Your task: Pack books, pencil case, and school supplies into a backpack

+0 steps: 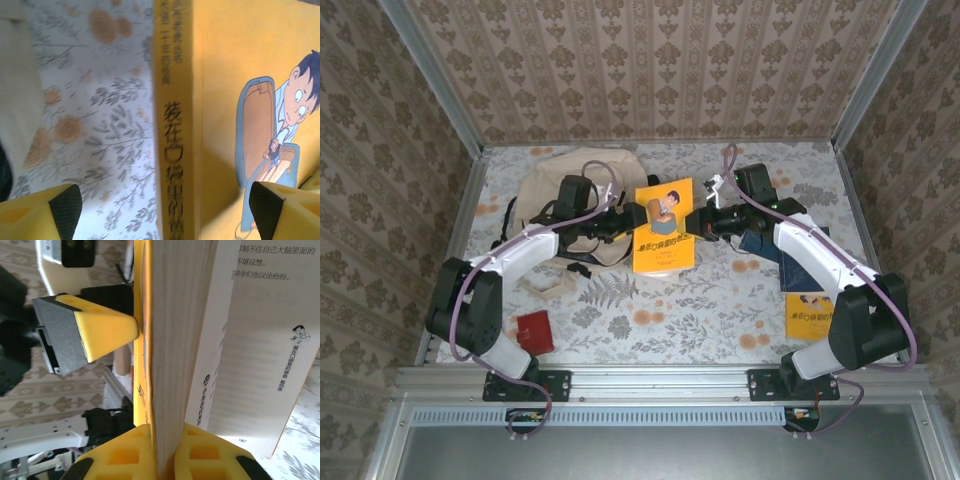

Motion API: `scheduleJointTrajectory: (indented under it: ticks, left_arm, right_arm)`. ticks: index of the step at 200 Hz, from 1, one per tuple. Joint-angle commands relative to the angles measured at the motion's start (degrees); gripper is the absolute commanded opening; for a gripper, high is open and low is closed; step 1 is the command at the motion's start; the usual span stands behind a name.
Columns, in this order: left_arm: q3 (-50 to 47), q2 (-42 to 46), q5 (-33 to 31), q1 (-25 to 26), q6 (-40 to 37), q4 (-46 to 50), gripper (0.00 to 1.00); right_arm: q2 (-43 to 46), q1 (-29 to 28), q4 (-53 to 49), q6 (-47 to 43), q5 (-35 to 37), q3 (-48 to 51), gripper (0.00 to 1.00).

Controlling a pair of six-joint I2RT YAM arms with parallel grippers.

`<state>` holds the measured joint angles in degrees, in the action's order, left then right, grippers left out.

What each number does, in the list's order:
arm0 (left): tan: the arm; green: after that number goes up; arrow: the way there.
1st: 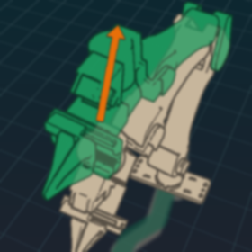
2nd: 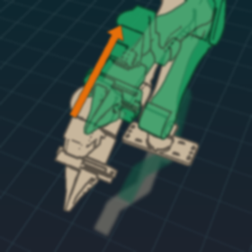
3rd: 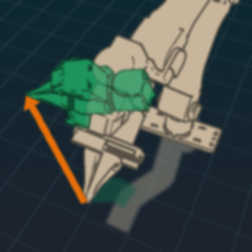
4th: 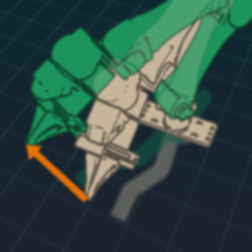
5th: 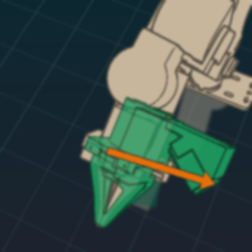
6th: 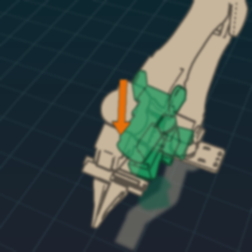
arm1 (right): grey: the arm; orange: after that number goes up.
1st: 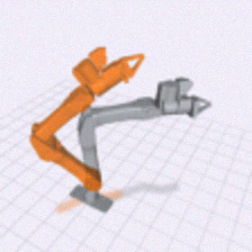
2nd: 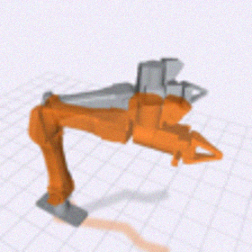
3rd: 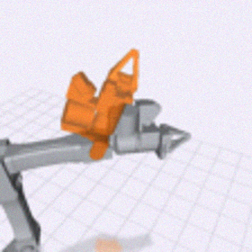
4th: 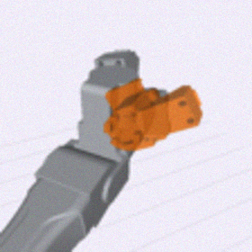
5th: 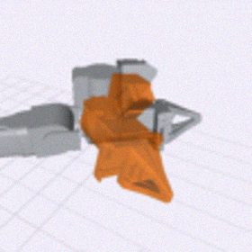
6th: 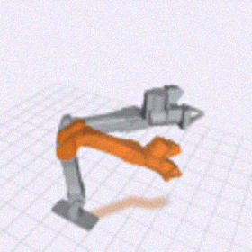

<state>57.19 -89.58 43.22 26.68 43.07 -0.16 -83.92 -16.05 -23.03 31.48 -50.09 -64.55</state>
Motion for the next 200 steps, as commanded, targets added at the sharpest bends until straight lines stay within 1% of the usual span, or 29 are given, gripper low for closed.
scheduleJointTrajectory:
  ticks: [1, 10, 21, 30, 35, 37, 44, 53, 62, 67, 75, 81, 89, 92, 97, 111, 115, 119, 129, 151, 178, 190, 200]
  left_arm:
    - [0.5, 0.9, 6.2, -0.1, 0.5, -5.1, 0.88]
    - [0.6, 0.9, 7.4, -0.1, 1.3, -6.5, 0.84]
    - [0.3, 1.1, 8.9, -0.2, 2.6, -9.2, 0.73]
    - [0.2, 1.4, 9.9, -0.1, 3.9, -11.1, 0.61]
    - [0.2, 1.5, 10.1, -0.2, 4.7, -12.1, 0.52]
    - [0.1, 1.5, 10.1, -1.4, 5.0, -12.5, 0.49]
    - [-0.1, 1.8, 10.1, -1.9, 6.0, -13.6, 0.37]
    - [-0.3, 2.3, 9.9, -2.2, 7.3, -15.2, 0.24]
    - [-0.8, 2.8, 9.3, -2.5, 8.7, -16.8, 0.13]
    - [-0.9, 3.1, 8.6, -2.6, 9.5, -17.4, 0.09]
    - [-1.0, 3.8, 7.2, -2.8, 10.4, -18.2, 0.06]
    - [-0.9, 4.2, 5.9, -2.8, 11.0, -18.3, 0.03]
    - [-0.4, 4.9, 3.6, -2.9, 11.9, -18.0, 0.02]
    - [-0.2, 5.2, 2.6, -2.9, 12.2, -18.0, 0.01]
    - [0.1, 5.5, 0.9, -2.9, 12.7, -18.0, 0.01]
    - [1.5, 6.5, -5.2, -2.8, 13.7, -17.1, 0.00]
    - [1.8, 6.8, -5.9, -2.7, 13.7, -17.2, 0.00]
    - [2.3, 6.9, -8.9, -2.6, 13.7, -17.2, 0.00]
    - [3.4, 7.2, -13.1, -2.2, 13.8, -16.7, 0.00]
    - [5.6, 6.9, -19.0, -1.4, 15.1, -18.7, 0.00]
    - [7.3, 5.4, -23.3, -0.9, 17.8, -21.6, 0.00]
    - [7.5, 4.6, -24.5, -0.8, 19.5, -23.3, 0.01]
    - [7.5, 3.9, -25.2, -0.9, 21.0, -24.8, 0.01]
  right_arm:
    - [0.0, 0.0, 8.1, 2.9, -9.2, -3.0, 0.05]
    - [-0.3, 0.1, 8.3, 3.1, -9.3, -3.3, 0.05]
    - [-0.9, 0.1, 8.0, 2.8, -9.1, -3.6, 0.06]
    - [-1.2, 0.2, 7.7, 2.8, -8.6, -3.8, 0.06]
    - [-1.4, 0.3, 7.6, 2.6, -8.3, -3.8, 0.08]
    - [-1.5, 0.3, 7.5, 2.6, -8.1, -3.8, 0.08]
    - [-1.6, 0.6, 7.4, 2.8, -7.1, -3.7, 0.11]
    - [-1.5, 1.2, 7.5, 3.5, -5.4, -3.2, 0.17]
    - [-1.1, 1.8, 8.1, 4.7, -3.6, -2.4, 0.31]
    - [-0.5, 2.2, 8.4, 5.6, -1.9, -1.8, 0.39]
    - [0.9, 2.7, 9.3, 7.0, 1.4, -0.3, 0.54]
    - [2.2, 2.7, 10.1, 8.0, 4.1, 0.9, 0.64]
    - [3.8, 2.7, 11.1, 9.8, 7.5, 2.4, 0.76]
    - [3.8, 2.7, 12.1, 11.0, 8.5, 3.3, 0.80]
    - [6.3, 2.7, 14.3, 13.2, 9.5, 4.8, 0.83]
    - [8.9, 2.2, 22.4, 22.3, 13.8, 10.2, 0.99]
    - [9.4, 1.6, 24.7, 24.5, 14.8, 11.6, 1.00]
    - [9.7, 1.0, 27.0, 26.7, 15.6, 12.8, 1.00]
    - [10.0, -0.8, 31.4, 31.5, 17.3, 14.8, 1.00]
    - [9.0, -5.4, 41.2, 40.8, 20.8, 16.8, 1.00]
    - [5.8, -9.8, 50.5, 47.6, 24.2, 15.9, 1.00]
    - [4.6, -11.0, 54.3, 50.5, 25.7, 15.4, 0.99]
    - [1.7, -11.5, 57.9, 52.6, 26.6, 15.1, 1.00]
